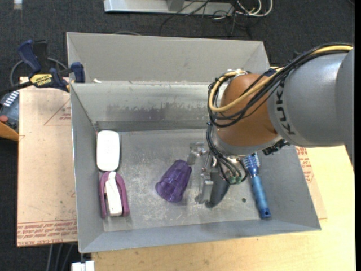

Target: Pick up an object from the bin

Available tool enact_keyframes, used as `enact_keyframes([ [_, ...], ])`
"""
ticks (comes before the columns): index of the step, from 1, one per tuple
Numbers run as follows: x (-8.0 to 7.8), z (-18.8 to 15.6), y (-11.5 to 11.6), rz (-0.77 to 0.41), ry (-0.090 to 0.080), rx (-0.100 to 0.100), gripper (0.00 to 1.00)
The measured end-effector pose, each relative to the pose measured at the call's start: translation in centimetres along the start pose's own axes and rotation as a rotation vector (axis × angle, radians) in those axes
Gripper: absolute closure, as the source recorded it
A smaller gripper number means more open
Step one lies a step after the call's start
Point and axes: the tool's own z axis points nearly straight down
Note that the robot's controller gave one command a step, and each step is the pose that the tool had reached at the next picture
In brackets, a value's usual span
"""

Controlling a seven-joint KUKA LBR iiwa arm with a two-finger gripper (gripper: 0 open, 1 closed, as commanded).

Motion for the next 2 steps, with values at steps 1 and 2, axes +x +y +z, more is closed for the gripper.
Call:
enact_keyframes([
  [1,0.0,0.0,0.0,0.000,0.000,0.000,0.00],
  [2,-0.8,5.2,3.0,0.044,-0.020,-0.002,0.00],
])
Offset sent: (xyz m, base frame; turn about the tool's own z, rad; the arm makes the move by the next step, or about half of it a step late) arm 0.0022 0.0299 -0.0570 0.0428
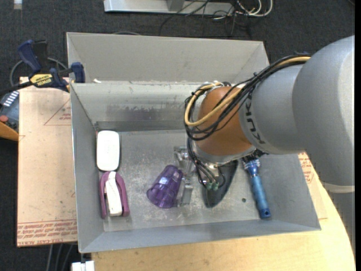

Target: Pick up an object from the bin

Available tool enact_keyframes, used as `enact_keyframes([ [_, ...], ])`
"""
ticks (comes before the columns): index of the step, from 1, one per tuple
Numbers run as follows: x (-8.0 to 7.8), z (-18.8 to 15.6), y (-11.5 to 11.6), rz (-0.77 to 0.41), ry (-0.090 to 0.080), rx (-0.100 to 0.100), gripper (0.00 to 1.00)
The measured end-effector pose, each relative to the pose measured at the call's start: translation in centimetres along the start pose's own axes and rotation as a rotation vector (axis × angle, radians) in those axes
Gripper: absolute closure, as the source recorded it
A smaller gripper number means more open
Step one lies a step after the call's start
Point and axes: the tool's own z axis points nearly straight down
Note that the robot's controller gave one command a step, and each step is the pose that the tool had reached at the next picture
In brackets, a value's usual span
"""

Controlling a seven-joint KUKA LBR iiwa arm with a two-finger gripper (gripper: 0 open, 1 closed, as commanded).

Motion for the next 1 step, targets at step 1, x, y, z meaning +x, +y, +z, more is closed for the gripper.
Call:
enact_keyframes([
  [1,-0.49,-1.36,0.19,0.095,0.018,0.002,1.00],
])
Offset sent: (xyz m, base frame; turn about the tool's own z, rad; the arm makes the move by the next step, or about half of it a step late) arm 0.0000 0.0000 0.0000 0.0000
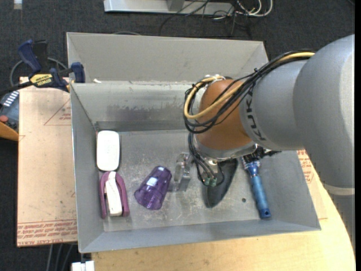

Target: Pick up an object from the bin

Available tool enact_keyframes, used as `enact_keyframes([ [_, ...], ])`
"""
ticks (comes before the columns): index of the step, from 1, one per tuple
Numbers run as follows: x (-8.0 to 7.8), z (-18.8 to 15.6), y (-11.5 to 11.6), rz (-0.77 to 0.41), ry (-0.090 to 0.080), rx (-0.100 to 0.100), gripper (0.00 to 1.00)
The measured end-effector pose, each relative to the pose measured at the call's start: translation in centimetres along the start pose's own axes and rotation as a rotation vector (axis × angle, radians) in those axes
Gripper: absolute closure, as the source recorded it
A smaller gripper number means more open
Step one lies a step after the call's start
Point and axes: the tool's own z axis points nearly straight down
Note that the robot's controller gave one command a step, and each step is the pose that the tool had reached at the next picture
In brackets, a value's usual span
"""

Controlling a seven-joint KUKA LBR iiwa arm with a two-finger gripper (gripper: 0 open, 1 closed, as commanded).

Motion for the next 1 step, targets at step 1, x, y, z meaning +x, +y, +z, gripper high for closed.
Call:
enact_keyframes([
  [1,0.00,0.00,0.00,0.000,0.000,0.000,0.00],
])
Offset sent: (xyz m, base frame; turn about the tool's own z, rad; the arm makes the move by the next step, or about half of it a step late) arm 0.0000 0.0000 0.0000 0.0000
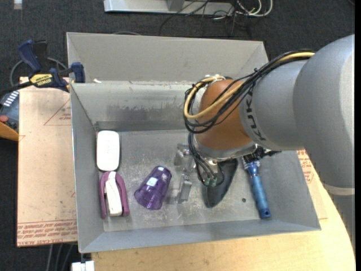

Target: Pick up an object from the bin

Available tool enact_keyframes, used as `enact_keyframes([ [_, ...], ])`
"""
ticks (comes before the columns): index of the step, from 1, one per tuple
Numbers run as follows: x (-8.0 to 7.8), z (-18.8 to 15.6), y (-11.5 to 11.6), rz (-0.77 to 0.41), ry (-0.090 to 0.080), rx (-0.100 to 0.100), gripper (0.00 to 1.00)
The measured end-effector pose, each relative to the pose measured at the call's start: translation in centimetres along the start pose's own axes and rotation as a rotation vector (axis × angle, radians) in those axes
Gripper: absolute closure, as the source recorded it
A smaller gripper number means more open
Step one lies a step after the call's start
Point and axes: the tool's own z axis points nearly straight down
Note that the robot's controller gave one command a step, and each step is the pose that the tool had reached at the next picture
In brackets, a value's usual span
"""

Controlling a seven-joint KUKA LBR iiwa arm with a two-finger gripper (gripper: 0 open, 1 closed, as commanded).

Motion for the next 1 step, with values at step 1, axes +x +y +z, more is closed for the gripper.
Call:
enact_keyframes([
  [1,0.00,0.00,0.00,0.000,0.000,0.000,0.00],
])
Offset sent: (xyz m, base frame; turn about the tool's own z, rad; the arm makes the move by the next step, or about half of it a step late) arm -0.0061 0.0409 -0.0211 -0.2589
